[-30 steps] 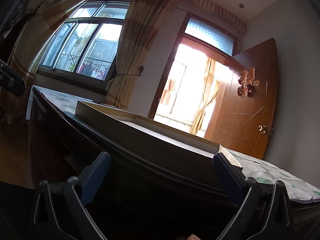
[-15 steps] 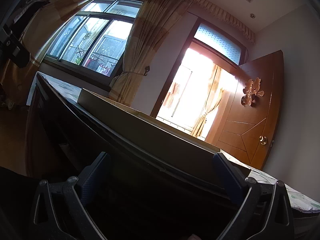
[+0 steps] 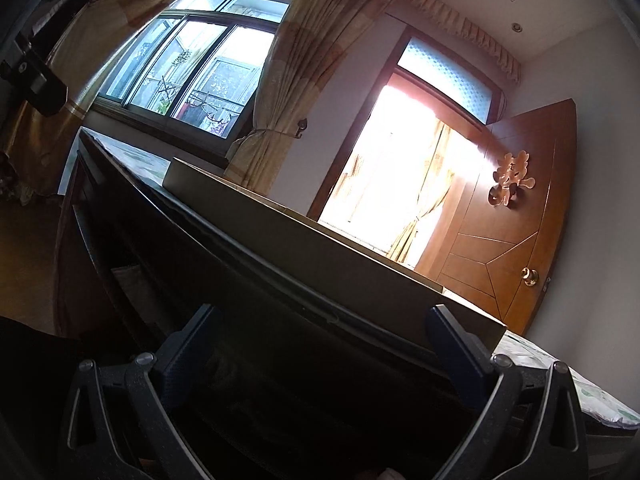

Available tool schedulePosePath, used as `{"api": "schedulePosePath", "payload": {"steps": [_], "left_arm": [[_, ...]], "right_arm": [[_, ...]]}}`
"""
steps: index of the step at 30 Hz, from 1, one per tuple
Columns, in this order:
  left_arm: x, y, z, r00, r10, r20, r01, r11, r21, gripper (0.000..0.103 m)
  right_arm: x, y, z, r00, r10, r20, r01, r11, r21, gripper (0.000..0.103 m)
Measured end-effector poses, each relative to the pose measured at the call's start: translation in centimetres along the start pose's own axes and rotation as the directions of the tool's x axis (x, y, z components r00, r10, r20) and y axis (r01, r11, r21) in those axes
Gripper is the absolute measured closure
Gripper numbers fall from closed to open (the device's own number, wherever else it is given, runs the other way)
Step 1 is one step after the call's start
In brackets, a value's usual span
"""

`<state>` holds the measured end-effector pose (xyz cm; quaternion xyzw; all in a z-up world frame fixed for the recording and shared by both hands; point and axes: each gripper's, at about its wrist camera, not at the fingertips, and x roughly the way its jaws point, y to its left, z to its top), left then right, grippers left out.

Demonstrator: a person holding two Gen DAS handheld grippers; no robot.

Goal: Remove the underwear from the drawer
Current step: 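Pull the wooden drawer open with the right tool's hand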

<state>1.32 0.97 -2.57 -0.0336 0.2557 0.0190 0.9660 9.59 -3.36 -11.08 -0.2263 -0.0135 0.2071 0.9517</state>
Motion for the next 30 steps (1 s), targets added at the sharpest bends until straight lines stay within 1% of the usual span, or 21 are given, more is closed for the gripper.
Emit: {"api": "schedulePosePath", "payload": {"steps": [7, 18, 30], "left_arm": [[0.1, -0.1, -0.1, 1.000, 0.000, -0.004, 0.000, 1.000, 0.001, 0.000], [0.1, 0.0, -0.1, 1.000, 0.001, -0.007, -0.001, 1.000, -0.001, 0.000], [0.3, 0.1, -0.2, 1.000, 0.000, -0.019, 0.000, 1.000, 0.002, 0.000]], "right_arm": [[-0.3, 0.0, 0.0, 1.000, 0.003, -0.030, -0.003, 1.000, 0.006, 0.001], [-1.1, 0.6, -0.2, 0.999, 0.013, -0.049, -0.013, 1.000, 0.004, 0.001], [-2.9, 0.9, -0.2, 0.998, 0.022, -0.057, -0.020, 0.999, 0.032, 0.001]]}}
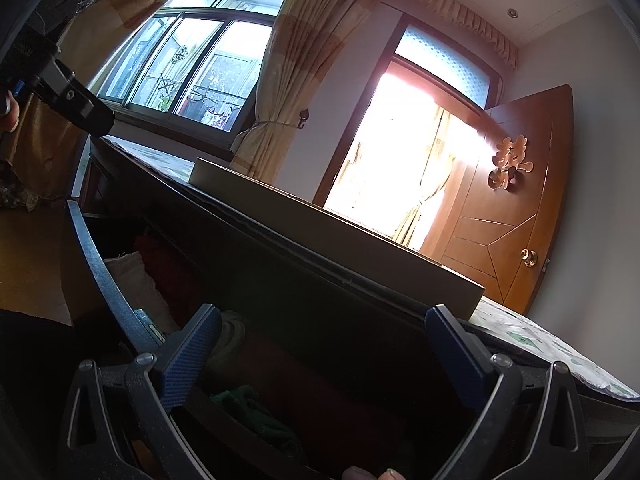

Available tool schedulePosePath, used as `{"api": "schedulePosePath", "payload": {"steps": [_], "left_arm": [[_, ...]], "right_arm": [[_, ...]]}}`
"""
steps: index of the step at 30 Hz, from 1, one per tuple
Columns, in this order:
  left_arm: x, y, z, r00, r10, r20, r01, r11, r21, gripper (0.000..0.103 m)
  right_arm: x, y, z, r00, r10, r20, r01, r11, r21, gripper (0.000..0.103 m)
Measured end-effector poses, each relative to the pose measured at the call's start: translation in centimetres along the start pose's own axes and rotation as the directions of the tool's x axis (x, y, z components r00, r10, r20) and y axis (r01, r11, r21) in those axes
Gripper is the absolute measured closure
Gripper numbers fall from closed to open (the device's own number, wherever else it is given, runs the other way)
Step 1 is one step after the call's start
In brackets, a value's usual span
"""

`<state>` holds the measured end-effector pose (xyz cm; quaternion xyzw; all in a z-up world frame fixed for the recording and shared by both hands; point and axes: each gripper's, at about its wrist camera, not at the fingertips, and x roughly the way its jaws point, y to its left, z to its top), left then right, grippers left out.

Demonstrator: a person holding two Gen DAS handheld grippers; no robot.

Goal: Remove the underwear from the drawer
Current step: 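Pull the wooden drawer open with the right tool's hand, then lower both tools into the open drawer toward the clothes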

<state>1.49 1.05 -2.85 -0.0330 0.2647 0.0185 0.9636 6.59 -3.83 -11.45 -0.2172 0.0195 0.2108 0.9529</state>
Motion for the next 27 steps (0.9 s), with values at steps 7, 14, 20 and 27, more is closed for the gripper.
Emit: {"api": "schedulePosePath", "payload": {"steps": [7, 14, 20, 27], "left_arm": [[0.1, 0.0, 0.0, 1.000, 0.000, -0.005, 0.000, 1.000, 0.002, 0.000], [0.2, -0.1, -0.1, 1.000, -0.001, -0.012, 0.001, 1.000, 0.003, 0.000], [0.3, -0.1, -0.1, 1.000, -0.003, -0.014, 0.003, 1.000, -0.001, 0.000], [0.3, -0.1, -0.1, 1.000, -0.002, -0.018, 0.002, 1.000, -0.002, 0.000]], "right_arm": [[-0.5, 0.1, 0.0, 1.000, 0.011, -0.016, -0.011, 1.000, 0.006, 0.001], [-1.2, 0.4, -0.1, 0.999, 0.019, -0.036, -0.019, 1.000, 0.004, 0.001], [-1.9, 0.5, -0.1, 0.999, 0.022, -0.050, -0.022, 1.000, 0.005, 0.001], [-2.3, 0.6, 0.0, 0.997, 0.031, -0.064, -0.030, 1.000, 0.008, 0.001]]}}
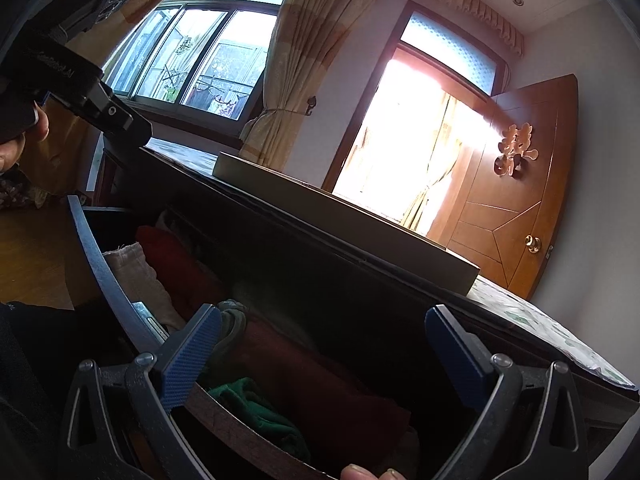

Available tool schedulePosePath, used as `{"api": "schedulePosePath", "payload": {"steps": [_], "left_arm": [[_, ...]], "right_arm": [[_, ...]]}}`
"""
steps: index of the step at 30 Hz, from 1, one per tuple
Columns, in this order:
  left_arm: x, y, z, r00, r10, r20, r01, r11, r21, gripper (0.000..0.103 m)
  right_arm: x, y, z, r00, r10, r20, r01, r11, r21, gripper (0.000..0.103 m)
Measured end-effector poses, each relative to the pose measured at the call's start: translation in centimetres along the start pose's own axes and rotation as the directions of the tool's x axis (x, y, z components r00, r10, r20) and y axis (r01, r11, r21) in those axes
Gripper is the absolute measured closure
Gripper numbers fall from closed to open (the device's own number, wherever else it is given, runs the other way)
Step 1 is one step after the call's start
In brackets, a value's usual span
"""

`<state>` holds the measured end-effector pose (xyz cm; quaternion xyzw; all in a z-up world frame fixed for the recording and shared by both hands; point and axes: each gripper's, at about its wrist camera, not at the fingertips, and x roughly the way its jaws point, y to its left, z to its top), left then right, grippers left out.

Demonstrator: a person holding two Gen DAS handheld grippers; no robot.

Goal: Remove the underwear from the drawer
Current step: 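Lower both tools into the open drawer toward the clothes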

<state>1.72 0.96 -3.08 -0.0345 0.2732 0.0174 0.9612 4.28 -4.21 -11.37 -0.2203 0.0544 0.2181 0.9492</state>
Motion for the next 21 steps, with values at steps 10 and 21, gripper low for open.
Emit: {"api": "schedulePosePath", "payload": {"steps": [10, 21], "left_arm": [[-0.1, 0.6, 0.2, 1.000, 0.001, 0.000, -0.001, 1.000, -0.020, 0.000], [0.1, 0.7, 0.2, 1.000, 0.000, -0.007, 0.000, 1.000, -0.015, 0.000]], "right_arm": [[-0.4, 0.2, 0.0, 1.000, 0.012, -0.021, -0.012, 1.000, -0.002, 0.001], [-1.2, 0.2, 0.0, 0.999, 0.021, -0.045, -0.022, 1.000, -0.009, 0.001]]}}
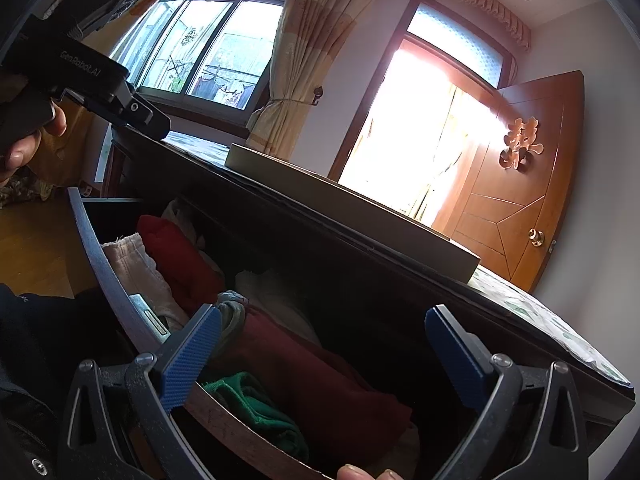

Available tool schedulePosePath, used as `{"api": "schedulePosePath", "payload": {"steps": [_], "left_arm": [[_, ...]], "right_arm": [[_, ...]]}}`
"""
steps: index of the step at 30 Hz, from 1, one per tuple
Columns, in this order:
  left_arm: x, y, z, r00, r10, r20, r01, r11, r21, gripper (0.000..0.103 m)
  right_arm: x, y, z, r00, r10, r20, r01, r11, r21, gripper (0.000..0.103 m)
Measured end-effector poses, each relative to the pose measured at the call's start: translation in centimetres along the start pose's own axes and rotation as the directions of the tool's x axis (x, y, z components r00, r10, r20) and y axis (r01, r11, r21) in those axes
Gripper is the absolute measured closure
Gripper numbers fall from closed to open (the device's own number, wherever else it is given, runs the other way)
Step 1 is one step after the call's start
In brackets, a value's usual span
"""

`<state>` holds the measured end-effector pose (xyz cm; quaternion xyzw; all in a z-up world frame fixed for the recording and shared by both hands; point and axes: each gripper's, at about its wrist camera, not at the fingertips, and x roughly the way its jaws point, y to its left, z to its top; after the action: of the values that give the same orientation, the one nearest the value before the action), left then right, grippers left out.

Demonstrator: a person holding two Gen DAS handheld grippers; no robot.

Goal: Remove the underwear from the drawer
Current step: 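Lower both tools into the open drawer toward the clothes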

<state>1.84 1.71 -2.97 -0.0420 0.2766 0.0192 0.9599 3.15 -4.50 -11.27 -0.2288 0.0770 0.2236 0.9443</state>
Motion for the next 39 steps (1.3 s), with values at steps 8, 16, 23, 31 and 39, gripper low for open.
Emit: {"api": "schedulePosePath", "payload": {"steps": [8, 16, 23, 31, 39], "left_arm": [[0.1, -0.1, 0.0, 1.000, 0.001, -0.001, -0.001, 1.000, 0.004, 0.000], [0.1, -0.3, -0.2, 1.000, 0.002, -0.003, -0.002, 1.000, 0.008, 0.000], [0.1, -0.3, -0.2, 1.000, 0.002, -0.003, -0.002, 1.000, 0.010, 0.000], [0.1, -0.4, -0.2, 1.000, 0.002, -0.002, -0.002, 1.000, 0.012, 0.000], [0.2, -0.5, -0.3, 1.000, 0.002, -0.003, -0.002, 1.000, 0.015, 0.000]], "right_arm": [[-0.5, -0.1, 0.0, 1.000, 0.016, -0.023, -0.016, 1.000, 0.002, 0.001], [-1.0, -0.1, -0.1, 0.999, 0.018, -0.028, -0.018, 1.000, 0.002, 0.001], [-1.6, -0.1, -0.2, 0.998, 0.038, -0.046, -0.037, 0.999, 0.011, 0.001], [-1.4, -0.2, 0.0, 0.995, 0.050, -0.089, -0.049, 0.999, 0.003, 0.001], [-1.9, -0.7, 0.0, 0.994, 0.048, -0.096, -0.045, 0.999, 0.026, 0.001]]}}
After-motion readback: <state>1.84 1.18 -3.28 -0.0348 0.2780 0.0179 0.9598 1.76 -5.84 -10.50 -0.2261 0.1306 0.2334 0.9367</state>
